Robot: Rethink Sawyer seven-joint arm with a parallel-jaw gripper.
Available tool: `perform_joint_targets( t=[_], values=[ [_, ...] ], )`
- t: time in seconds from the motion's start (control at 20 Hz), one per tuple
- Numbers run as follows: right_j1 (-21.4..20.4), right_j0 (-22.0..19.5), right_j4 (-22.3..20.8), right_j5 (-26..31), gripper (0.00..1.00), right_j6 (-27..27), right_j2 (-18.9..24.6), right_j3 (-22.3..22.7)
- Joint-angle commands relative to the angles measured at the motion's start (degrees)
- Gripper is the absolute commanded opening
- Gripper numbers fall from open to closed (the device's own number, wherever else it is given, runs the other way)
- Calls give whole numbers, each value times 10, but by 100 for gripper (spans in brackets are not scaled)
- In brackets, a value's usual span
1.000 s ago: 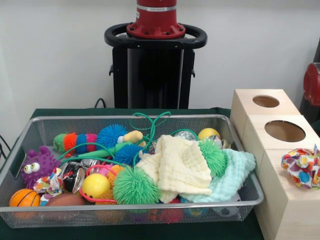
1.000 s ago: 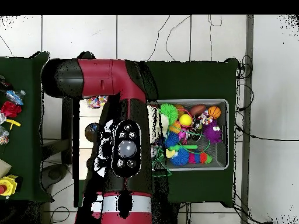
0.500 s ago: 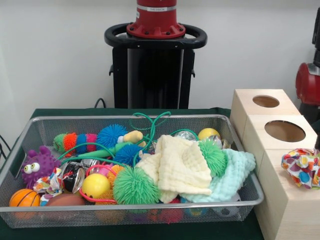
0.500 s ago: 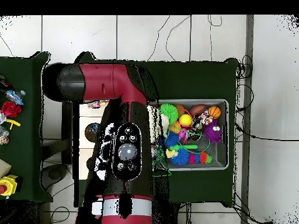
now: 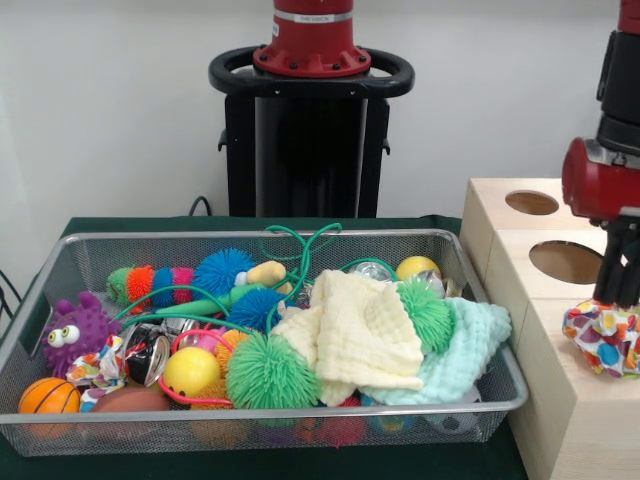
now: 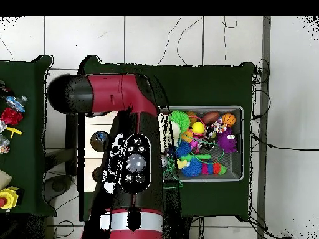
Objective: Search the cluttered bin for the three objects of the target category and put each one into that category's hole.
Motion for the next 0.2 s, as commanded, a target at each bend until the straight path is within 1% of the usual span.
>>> perform_joint_targets(
  t=[0.05, 0.2],
  values=[
    [-1, -18, -26, 5, 0, 32, 12, 91],
    [7, -15, -24, 2, 0, 45, 13, 85]
  ],
)
